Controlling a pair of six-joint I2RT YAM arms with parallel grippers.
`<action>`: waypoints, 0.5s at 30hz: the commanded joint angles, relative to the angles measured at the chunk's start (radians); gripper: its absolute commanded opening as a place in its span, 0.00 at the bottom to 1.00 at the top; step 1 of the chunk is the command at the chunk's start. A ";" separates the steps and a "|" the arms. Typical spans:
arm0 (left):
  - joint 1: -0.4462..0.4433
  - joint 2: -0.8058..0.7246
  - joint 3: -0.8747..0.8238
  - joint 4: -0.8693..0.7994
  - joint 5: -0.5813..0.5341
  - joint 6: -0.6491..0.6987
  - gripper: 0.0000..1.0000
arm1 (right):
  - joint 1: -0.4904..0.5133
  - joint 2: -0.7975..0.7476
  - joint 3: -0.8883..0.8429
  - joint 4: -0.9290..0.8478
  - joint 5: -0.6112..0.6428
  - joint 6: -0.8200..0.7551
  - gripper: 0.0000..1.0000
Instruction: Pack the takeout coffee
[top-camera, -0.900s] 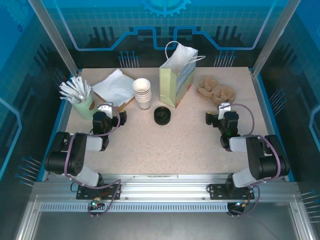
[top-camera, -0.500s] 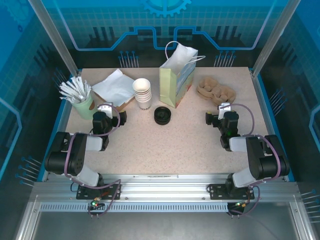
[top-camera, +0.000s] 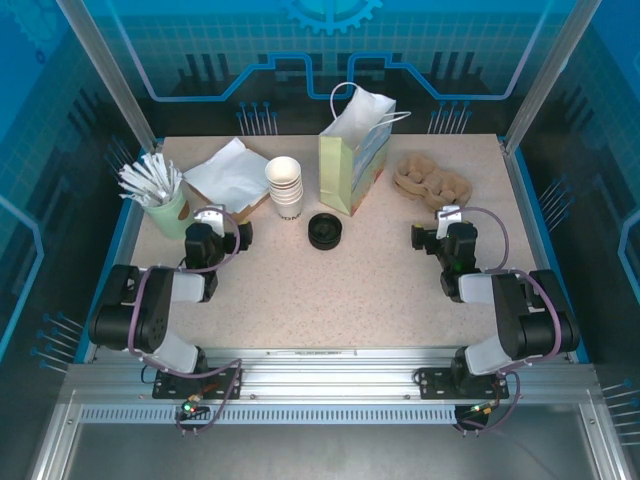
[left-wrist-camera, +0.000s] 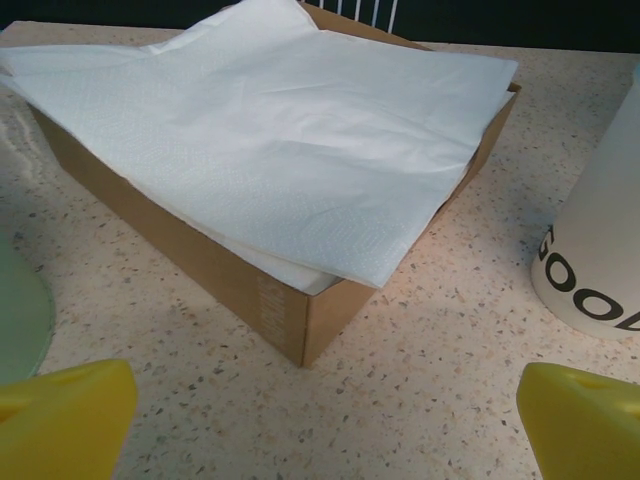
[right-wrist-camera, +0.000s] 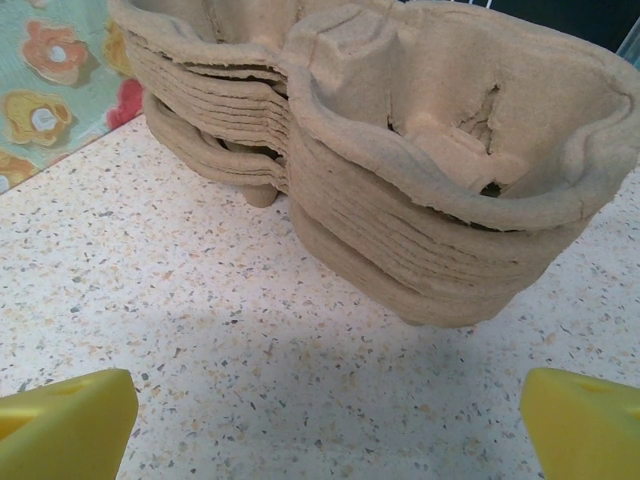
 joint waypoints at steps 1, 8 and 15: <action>0.007 -0.145 -0.006 -0.080 -0.086 -0.029 0.99 | 0.022 -0.093 0.054 -0.127 0.076 0.021 1.00; 0.007 -0.576 0.100 -0.583 -0.125 -0.300 0.99 | -0.073 -0.469 0.131 -0.631 0.209 0.373 1.00; -0.093 -0.658 0.231 -0.761 0.205 -0.421 0.99 | 0.085 -0.606 0.232 -0.804 -0.065 0.355 0.93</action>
